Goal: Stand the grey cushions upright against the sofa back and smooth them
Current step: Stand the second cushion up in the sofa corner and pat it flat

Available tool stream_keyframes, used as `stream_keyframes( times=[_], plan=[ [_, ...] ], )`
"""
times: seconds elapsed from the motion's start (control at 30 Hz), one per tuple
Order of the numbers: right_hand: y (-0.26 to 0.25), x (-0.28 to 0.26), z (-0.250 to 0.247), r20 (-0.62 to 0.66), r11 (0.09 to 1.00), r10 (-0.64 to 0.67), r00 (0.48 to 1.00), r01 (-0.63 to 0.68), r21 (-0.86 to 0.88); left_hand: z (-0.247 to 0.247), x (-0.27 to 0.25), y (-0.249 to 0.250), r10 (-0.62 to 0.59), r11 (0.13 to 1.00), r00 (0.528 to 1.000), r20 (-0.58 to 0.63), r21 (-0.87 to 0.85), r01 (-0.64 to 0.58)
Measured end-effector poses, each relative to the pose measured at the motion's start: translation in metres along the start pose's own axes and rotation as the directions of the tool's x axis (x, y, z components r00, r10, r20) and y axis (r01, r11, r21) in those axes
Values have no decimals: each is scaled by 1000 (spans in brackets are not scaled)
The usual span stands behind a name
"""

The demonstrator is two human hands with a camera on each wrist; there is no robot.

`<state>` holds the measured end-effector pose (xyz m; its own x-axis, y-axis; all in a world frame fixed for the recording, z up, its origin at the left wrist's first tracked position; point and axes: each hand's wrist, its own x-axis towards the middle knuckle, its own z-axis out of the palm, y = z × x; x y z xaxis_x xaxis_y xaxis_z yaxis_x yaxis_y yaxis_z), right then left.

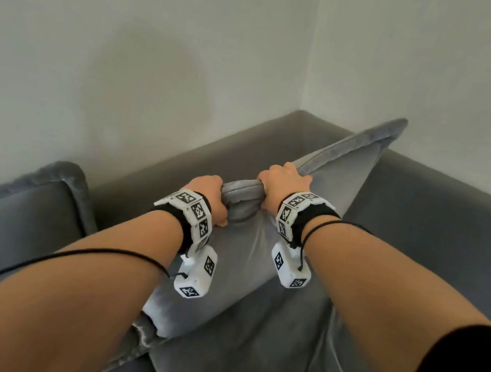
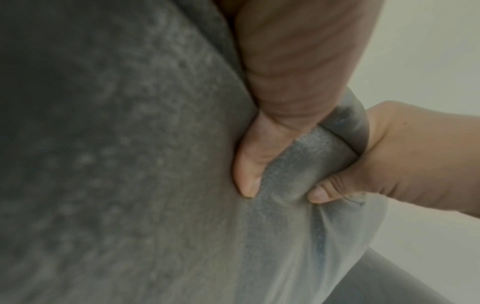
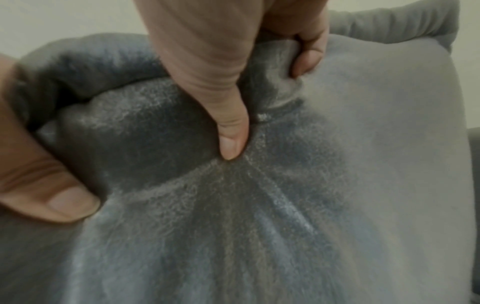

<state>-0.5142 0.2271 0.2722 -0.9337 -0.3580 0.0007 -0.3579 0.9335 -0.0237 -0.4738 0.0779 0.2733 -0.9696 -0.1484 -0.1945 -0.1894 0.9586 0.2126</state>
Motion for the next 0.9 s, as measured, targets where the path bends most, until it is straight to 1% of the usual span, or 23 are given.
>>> stream_keyframes(
  times=[0.1,0.2,0.23,0.3,0.37,0.43,0.53,0.7,0.83,0.9],
  plan=[
    [-22,33,8,-25,1000,-2,1000,2,-3,-5,29,-30,-4,1000,1000,-15,9,4],
    [-47,70,29,-42,1000,6,999,-5,23,8,64,-66,-21,1000,999,-30,20,21],
    [-53,82,37,-53,998,9,999,-6,57,13,74,-76,-23,999,999,-42,36,25],
    [-65,104,58,-60,984,10,998,1,180,18,94,-94,-12,996,996,-92,90,21],
    [-77,120,77,-55,958,-4,998,20,285,10,112,-111,11,990,989,-145,141,10],
    [-93,133,89,-2,953,6,1000,-5,303,1,127,-131,-5,987,989,-150,157,29],
    [-110,146,102,137,970,22,990,-54,239,-2,140,-158,-41,986,983,-179,149,68],
    [-130,159,127,276,958,17,961,-94,270,-3,152,-181,-15,976,975,-221,208,62],
    [-143,158,135,314,942,26,949,-129,311,7,153,-179,51,956,951,-304,291,42],
    [-148,155,138,323,916,22,946,-148,372,12,152,-180,42,962,948,-315,270,48]
  ],
)
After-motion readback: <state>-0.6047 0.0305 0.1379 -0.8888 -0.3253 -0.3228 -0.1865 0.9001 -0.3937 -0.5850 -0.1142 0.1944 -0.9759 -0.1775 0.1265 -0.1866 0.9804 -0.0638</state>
